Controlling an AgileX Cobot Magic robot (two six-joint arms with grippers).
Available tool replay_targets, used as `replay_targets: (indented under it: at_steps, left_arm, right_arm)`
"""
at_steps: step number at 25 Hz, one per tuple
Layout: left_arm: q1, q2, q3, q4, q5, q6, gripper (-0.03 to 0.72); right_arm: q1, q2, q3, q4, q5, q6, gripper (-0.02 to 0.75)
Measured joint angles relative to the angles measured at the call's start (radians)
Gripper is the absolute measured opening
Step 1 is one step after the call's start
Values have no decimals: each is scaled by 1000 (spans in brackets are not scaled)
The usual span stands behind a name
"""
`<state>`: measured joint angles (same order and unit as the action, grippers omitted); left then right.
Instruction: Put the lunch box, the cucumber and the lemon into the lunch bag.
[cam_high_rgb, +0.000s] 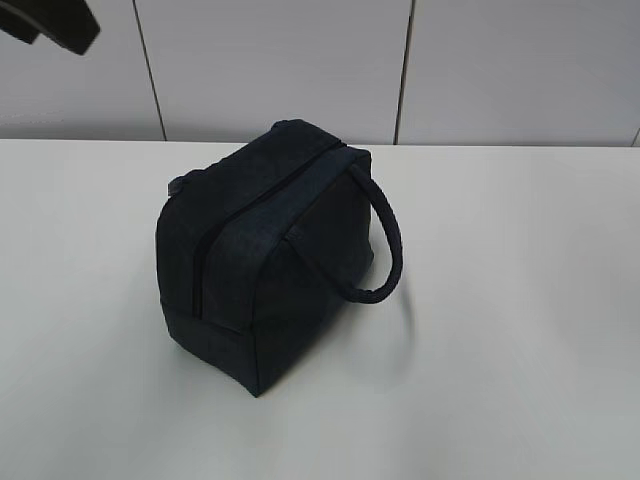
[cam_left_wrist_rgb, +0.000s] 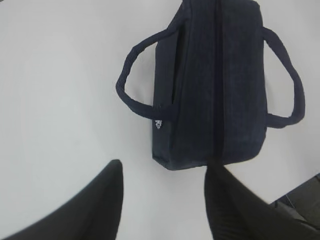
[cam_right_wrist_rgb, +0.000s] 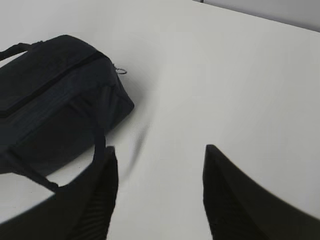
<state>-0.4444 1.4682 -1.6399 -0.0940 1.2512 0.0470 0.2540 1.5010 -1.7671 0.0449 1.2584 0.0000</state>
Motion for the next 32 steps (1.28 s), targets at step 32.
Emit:
replay_targets:
  at_steps: [32]
  left_arm:
    - [0, -1073, 645, -95, 15, 65, 269]
  right_arm:
    - [0, -1198, 755, 38, 4, -86, 370]
